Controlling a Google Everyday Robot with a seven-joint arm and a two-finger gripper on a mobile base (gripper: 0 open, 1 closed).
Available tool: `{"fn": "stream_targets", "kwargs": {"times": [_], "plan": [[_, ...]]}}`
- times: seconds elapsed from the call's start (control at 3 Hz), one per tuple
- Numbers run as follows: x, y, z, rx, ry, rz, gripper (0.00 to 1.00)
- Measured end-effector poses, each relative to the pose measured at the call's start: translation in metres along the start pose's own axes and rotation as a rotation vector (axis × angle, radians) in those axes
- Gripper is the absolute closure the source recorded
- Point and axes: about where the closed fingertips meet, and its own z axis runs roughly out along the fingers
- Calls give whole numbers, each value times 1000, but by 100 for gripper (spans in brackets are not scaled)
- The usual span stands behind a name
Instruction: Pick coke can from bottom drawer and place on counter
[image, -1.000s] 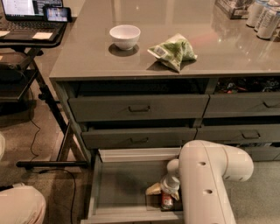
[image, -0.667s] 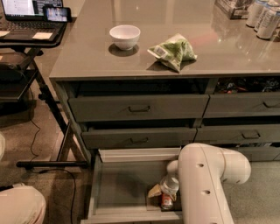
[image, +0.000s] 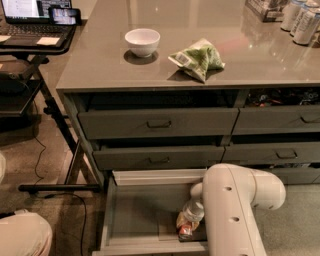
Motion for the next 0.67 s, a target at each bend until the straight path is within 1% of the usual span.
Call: {"fn": "stream_targets", "kwargs": {"times": [0.33, 0.67], "plan": [[8, 5, -18, 47, -1, 17, 89], [22, 8, -59, 109, -35, 43, 100]]}}
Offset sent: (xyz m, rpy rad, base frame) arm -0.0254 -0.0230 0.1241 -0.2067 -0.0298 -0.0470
